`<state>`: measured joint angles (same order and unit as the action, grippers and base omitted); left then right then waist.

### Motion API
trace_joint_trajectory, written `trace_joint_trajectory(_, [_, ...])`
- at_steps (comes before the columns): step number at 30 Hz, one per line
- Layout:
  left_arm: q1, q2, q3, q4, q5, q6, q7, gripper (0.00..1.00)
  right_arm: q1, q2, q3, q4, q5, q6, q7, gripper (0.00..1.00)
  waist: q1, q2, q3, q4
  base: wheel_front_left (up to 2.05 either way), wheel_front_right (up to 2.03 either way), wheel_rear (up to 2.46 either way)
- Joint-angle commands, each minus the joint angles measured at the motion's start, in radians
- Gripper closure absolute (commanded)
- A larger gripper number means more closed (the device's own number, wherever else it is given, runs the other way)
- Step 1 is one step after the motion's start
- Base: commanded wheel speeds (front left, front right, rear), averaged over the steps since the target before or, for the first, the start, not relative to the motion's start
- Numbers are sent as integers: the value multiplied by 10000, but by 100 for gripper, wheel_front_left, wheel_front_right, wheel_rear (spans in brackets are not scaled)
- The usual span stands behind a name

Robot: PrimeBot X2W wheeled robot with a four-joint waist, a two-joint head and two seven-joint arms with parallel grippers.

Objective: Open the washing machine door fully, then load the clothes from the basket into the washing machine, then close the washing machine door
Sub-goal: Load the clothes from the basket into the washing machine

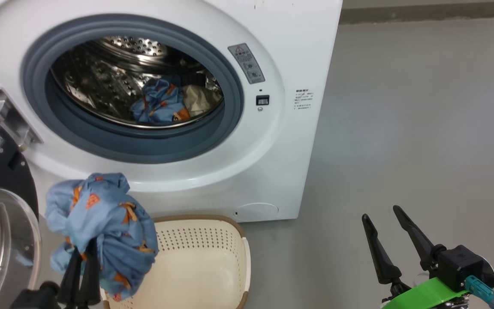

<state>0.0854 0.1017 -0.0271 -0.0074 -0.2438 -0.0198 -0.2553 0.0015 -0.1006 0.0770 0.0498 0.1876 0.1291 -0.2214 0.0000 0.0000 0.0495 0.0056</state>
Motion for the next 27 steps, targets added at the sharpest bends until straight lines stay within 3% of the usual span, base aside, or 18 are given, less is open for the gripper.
trace_joint_trajectory(1, [-659,42,368,-155,-48,-80,-64,100,-210,-36,202,-224,76,16,-12,0,0,0,231,-59,0,0,0])
trace_joint_trajectory(8, [-2000,-36,518,780,-338,-447,-64,100,-498,27,330,-181,40,16,-57,0,0,0,943,-375,0,0,0])
trace_joint_trajectory(27, [-7310,1282,325,4398,-384,-955,-49,100,-1348,236,605,-142,-31,16,-251,0,0,0,3100,-1843,0,0,0])
